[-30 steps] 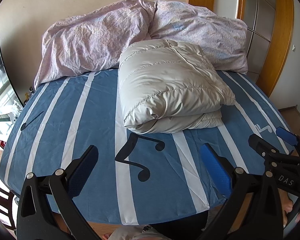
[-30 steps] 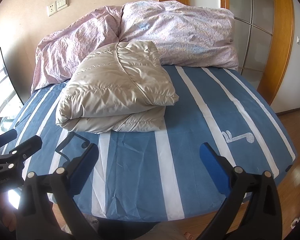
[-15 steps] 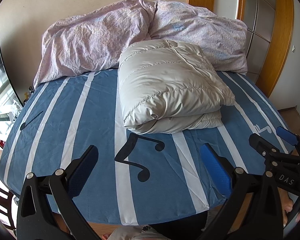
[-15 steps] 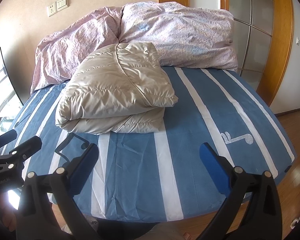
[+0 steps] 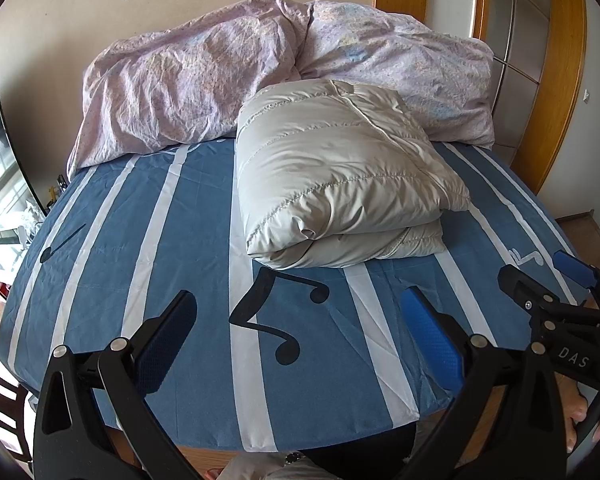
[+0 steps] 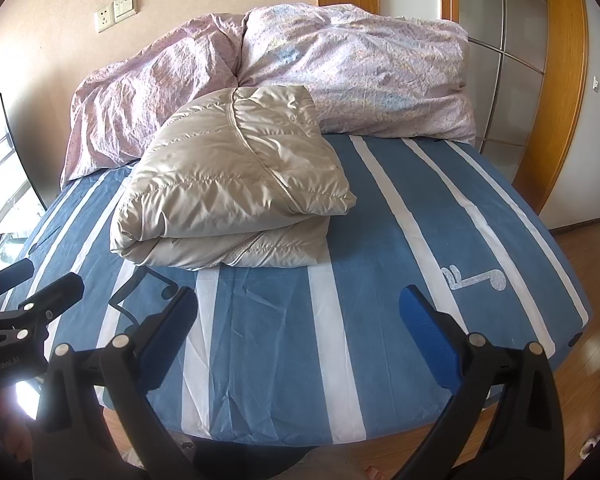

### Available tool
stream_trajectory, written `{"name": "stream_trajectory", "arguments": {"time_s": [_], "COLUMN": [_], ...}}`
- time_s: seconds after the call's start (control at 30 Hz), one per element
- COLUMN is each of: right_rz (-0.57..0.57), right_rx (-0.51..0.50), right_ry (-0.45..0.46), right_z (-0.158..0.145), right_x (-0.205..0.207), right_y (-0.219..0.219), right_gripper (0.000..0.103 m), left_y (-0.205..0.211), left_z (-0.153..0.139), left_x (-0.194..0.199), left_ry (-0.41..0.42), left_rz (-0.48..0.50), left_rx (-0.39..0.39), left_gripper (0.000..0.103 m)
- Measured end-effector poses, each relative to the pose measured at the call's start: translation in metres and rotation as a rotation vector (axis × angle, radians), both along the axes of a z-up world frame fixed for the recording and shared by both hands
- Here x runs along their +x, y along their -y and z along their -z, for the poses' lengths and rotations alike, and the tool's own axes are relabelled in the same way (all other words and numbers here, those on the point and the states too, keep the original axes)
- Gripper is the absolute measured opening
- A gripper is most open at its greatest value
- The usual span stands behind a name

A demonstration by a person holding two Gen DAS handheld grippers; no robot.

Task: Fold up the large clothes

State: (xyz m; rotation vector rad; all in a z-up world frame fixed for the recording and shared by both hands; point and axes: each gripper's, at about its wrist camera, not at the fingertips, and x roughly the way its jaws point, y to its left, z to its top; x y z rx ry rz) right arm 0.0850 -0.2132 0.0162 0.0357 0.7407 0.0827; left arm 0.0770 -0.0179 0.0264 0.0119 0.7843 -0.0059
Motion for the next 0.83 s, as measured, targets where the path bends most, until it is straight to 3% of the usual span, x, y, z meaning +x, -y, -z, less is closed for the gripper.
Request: {"name": "stream_trajectory", "arguments": {"time_s": [0.83], "right_rz": [-0.001], "right_rx": [-0.001], "right_ry": [0.001], "right_z": [-0.0002], "right_x": [0.0015], "right_y": [0.0019], "right_gripper": [0.101], "left_y": [-0.002], "left_z": [0.0024], "left_x": [0.0016], "left_ry": [-0.002], "left_rz": [-0.003], "left_rx": [-0.006], "left_gripper": [0.102]}}
